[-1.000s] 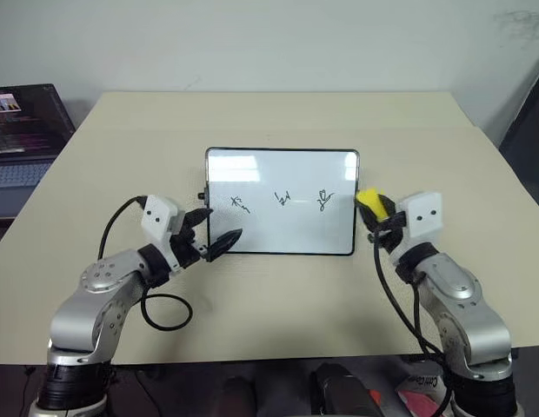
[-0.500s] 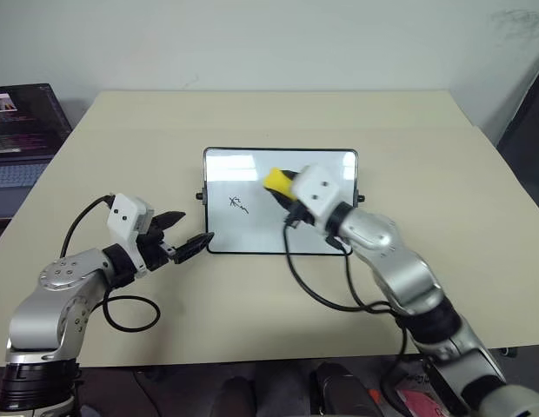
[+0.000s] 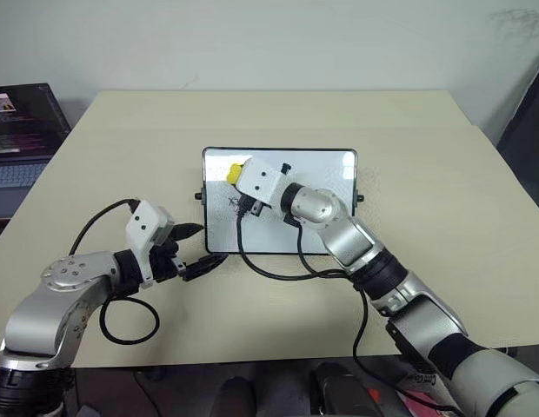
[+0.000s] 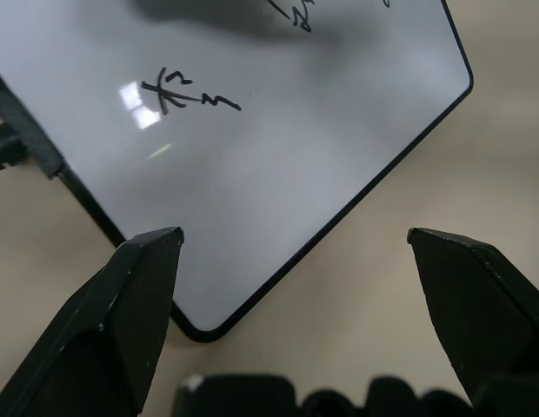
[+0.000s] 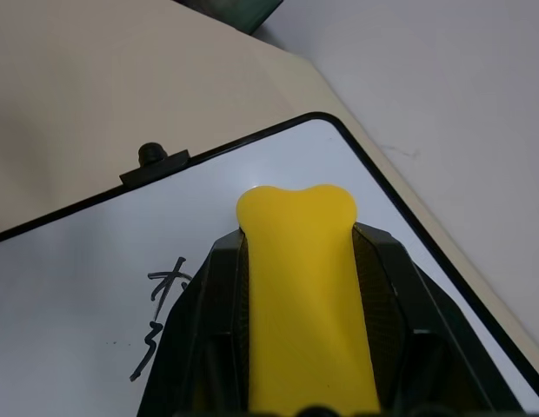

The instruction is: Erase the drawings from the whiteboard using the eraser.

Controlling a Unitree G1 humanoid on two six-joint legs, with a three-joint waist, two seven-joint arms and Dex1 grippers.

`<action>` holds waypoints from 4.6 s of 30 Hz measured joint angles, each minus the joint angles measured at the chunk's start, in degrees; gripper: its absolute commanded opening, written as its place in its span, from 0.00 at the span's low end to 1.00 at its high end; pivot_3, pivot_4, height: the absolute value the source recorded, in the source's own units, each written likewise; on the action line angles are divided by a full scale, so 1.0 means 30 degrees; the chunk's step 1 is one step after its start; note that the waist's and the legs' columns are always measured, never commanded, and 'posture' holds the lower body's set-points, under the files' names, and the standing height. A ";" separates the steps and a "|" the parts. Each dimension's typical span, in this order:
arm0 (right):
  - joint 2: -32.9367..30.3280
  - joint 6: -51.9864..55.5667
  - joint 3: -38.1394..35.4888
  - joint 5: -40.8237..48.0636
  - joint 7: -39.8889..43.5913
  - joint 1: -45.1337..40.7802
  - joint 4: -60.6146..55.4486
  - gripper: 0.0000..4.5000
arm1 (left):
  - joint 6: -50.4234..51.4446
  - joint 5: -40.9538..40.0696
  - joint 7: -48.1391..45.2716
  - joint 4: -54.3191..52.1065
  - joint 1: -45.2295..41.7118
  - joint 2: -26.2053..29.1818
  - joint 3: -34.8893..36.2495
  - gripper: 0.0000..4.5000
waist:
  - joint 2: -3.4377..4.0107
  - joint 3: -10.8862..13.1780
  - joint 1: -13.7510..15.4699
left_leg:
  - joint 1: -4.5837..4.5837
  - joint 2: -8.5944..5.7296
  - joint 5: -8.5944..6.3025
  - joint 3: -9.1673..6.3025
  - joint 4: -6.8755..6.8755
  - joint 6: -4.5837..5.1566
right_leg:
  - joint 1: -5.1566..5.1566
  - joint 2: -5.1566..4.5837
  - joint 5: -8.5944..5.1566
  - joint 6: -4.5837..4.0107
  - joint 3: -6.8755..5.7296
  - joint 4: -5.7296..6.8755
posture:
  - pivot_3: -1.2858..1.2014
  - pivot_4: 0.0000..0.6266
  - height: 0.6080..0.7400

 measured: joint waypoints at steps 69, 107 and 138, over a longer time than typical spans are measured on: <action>0.0251 0.1976 0.1514 -0.2284 0.2928 0.2769 -0.1868 0.29 | -0.4999 0.1575 -0.3748 0.4163 -0.0357 0.0710 -0.0018 1.00 | -0.0004 -0.0003 -0.0124 | 0.0045 -0.0010 0.0004 -0.0036 0.0029 -0.0001 | 0.0037 0.0004 -0.0002 -0.0003 -0.0031 0.0071 | 0.52 0.24 1.00; 0.1007 0.1140 0.0156 -0.2063 0.1858 0.0975 0.0509 0.29 | -0.6372 0.2024 -0.4286 0.5343 -0.0092 0.0581 -0.0032 1.00 | -0.0005 -0.0003 -0.0042 | 0.0039 -0.0009 0.0005 -0.0064 0.0035 -0.0003 | 0.0021 -0.0004 -0.0025 -0.0039 -0.0069 0.0133 | 0.52 0.24 1.00; 0.1229 0.0237 0.0072 -0.2352 0.0008 0.0250 0.1540 0.29 | -0.5662 0.1964 -0.3555 0.4483 -0.0171 0.0153 -0.0051 1.00 | 0.0011 0.0043 -0.0109 | 0.0017 0.0003 0.0008 -0.0230 0.0160 0.0002 | 0.0068 0.0042 -0.0062 -0.0088 -0.0195 0.0226 | 0.52 0.24 1.00</action>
